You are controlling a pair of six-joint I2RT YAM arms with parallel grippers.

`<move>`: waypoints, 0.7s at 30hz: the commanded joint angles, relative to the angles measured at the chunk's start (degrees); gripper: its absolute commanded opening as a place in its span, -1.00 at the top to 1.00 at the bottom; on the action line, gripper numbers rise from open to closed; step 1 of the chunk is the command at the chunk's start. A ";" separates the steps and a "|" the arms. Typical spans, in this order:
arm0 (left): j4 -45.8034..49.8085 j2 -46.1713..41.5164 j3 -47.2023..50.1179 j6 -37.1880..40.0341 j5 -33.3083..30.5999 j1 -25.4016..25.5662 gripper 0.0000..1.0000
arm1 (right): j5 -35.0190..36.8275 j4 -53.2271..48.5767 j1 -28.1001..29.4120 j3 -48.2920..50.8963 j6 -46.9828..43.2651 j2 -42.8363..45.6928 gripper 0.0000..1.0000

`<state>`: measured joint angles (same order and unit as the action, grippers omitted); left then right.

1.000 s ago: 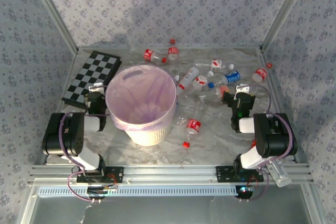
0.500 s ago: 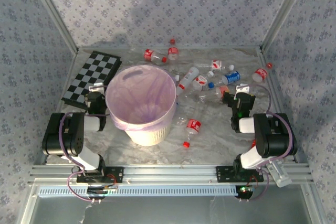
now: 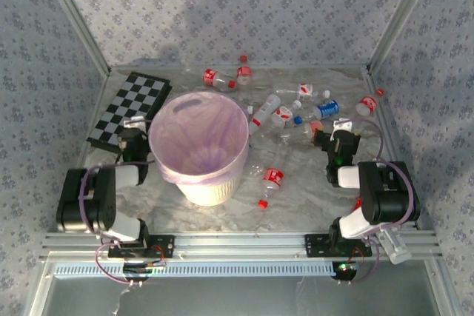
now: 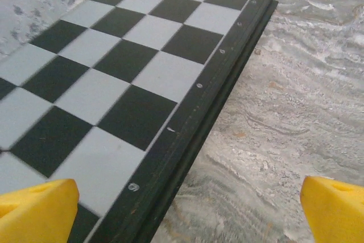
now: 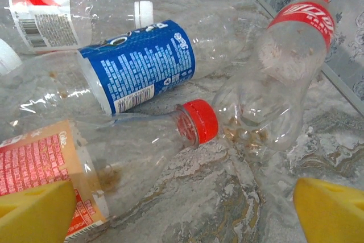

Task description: Put the plastic bottles in the bin

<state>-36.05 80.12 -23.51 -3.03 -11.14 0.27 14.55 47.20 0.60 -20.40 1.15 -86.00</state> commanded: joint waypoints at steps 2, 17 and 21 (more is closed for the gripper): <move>17.87 -15.04 -4.66 -0.73 -9.03 -0.26 -1.00 | 3.81 -14.53 2.90 -6.12 -2.10 6.97 -1.00; 61.76 -38.35 -23.08 -21.93 -13.80 -2.19 -0.99 | -14.54 -71.60 -18.47 -34.57 23.82 15.11 -0.99; 67.96 -34.45 -33.50 -20.79 -6.08 -2.06 -0.99 | -22.37 -69.46 -23.25 -40.05 25.41 5.20 -0.91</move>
<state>24.29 44.07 -51.46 -23.46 -23.46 -1.52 1.30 -18.70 -20.88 -56.82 22.79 -76.09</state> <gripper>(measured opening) 0.997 0.962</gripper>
